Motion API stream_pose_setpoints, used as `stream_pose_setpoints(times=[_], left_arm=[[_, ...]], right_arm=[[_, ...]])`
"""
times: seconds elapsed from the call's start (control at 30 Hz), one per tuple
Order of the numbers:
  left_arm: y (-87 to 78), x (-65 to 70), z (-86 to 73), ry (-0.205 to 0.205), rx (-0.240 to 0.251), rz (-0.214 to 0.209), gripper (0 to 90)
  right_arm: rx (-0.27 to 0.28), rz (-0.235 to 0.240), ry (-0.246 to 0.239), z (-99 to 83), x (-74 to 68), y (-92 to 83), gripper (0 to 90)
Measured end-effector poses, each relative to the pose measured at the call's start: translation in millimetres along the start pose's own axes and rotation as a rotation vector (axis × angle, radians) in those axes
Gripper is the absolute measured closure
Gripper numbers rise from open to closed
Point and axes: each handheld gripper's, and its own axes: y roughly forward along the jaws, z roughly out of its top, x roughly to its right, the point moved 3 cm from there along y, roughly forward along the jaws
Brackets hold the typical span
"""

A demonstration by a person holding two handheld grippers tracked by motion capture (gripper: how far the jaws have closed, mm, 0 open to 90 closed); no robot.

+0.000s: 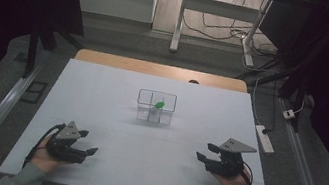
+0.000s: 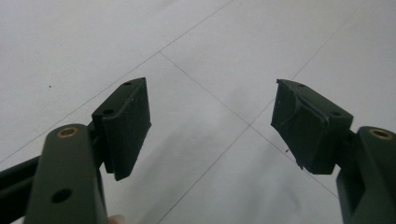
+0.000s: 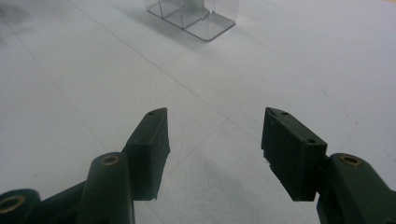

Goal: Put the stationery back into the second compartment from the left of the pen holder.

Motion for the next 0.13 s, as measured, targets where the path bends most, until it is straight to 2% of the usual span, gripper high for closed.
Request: stream_pose_setpoints(times=[0.13], left_arm=[[-0.3, -0.4, -0.1, 0.001, 0.001, 0.001, 27.9]], right_arm=[[0.004, -0.002, -0.002, -1.4, 1.8, -1.7, 40.5]])
